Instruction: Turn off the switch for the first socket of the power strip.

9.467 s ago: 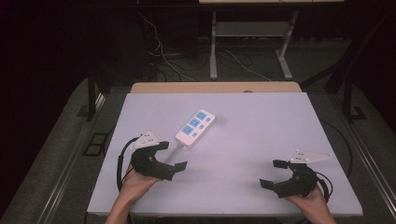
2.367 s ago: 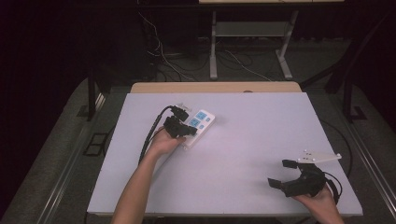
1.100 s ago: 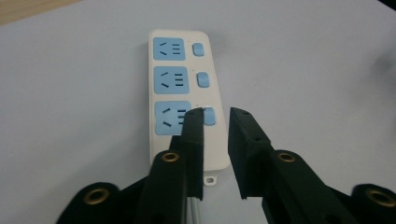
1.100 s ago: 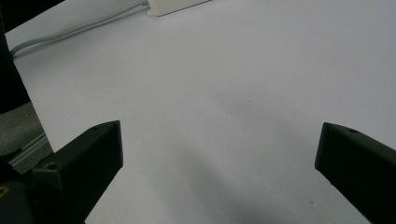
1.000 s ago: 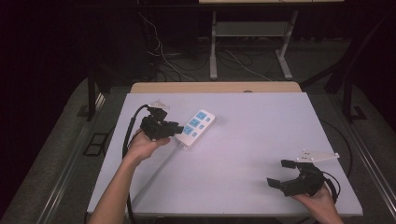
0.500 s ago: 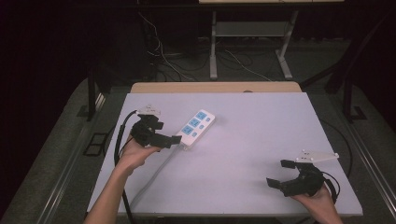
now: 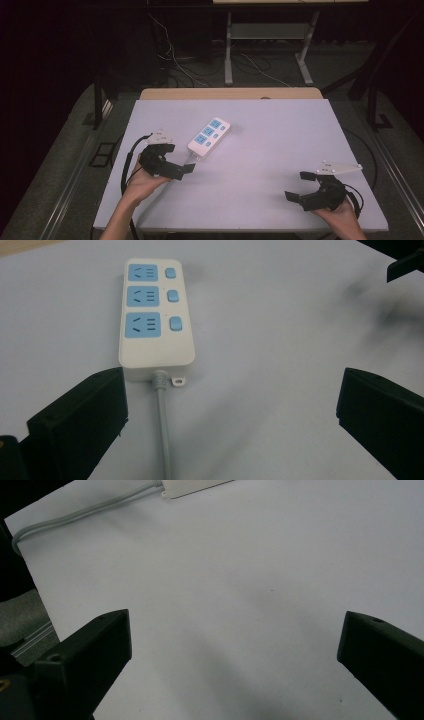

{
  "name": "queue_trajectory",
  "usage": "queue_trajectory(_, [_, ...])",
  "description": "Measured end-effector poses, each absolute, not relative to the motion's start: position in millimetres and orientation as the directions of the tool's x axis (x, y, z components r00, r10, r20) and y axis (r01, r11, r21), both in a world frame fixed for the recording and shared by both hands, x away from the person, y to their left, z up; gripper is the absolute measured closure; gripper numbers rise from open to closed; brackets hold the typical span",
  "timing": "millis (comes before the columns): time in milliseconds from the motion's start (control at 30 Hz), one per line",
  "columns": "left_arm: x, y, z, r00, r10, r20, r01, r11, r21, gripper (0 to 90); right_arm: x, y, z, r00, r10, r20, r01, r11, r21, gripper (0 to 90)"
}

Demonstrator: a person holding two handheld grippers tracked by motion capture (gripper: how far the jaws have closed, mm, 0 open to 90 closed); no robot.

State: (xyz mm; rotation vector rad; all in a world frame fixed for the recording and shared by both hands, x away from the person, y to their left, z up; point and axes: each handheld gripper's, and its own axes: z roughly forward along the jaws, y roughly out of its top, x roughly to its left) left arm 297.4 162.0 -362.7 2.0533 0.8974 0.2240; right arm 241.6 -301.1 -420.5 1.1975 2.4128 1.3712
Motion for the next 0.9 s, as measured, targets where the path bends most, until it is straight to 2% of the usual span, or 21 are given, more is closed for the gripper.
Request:
queue_trajectory(433, [273.8,175.8,-386.7,0.697,0.683,-0.218,0.512,-0.261,0.818,0.0,241.5,-299.1,-421.8,-0.683,0.681,0.265,0.578,0.283,0.765,0.6])
queue_trajectory(900, [254.4,173.5,-411.2,0.694,0.687,-0.216,0.488,-0.229,0.842,0.0,240.4,-298.1,-422.5,-0.684,0.673,0.280,0.583,0.275,0.764,0.6])
